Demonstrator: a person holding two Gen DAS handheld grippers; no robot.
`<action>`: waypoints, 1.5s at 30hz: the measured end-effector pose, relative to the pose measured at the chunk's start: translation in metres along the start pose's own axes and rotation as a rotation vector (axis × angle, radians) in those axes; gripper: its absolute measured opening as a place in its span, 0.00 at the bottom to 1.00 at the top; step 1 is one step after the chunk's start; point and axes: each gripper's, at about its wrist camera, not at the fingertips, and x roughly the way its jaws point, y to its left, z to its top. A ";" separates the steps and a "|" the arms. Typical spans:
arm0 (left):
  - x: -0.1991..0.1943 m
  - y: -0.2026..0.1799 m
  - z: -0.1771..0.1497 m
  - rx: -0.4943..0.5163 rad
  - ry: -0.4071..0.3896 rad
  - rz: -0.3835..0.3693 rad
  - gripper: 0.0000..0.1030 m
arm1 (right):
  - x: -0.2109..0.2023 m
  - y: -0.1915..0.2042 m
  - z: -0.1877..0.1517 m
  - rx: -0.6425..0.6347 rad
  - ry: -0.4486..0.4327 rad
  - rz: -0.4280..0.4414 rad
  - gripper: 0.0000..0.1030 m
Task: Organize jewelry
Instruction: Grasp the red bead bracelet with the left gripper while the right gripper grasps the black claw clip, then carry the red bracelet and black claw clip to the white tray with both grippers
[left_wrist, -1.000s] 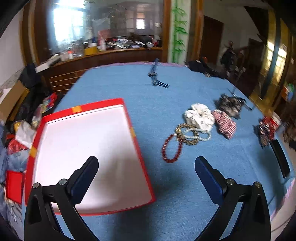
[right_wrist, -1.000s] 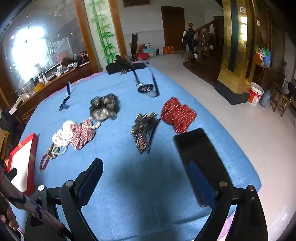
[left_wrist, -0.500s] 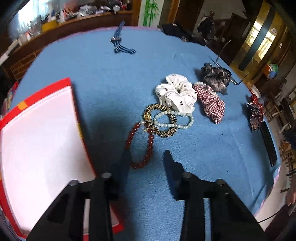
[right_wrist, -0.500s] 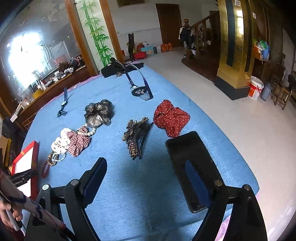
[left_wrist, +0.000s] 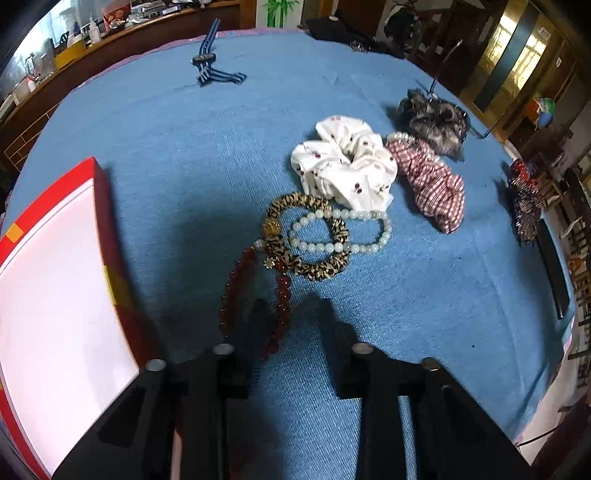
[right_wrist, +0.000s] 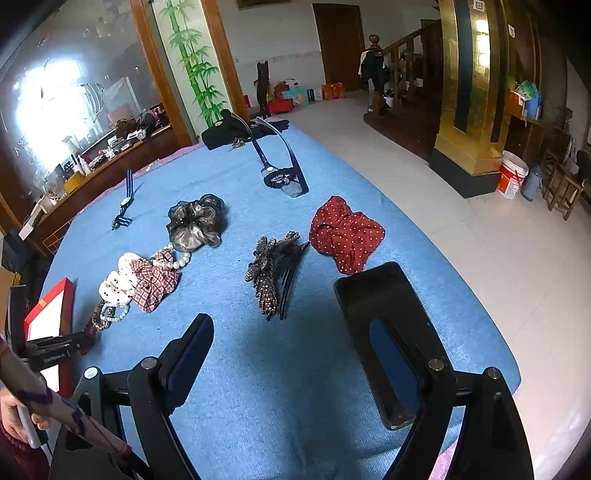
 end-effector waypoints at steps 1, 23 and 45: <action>0.001 -0.001 0.000 0.007 -0.008 0.010 0.18 | 0.001 0.000 0.001 0.002 0.003 0.001 0.87; -0.071 -0.021 -0.034 -0.025 -0.220 -0.131 0.07 | 0.095 0.019 0.036 -0.013 0.130 -0.070 0.84; -0.075 -0.018 -0.034 -0.053 -0.240 -0.140 0.07 | 0.082 0.044 0.033 -0.063 0.105 0.047 0.28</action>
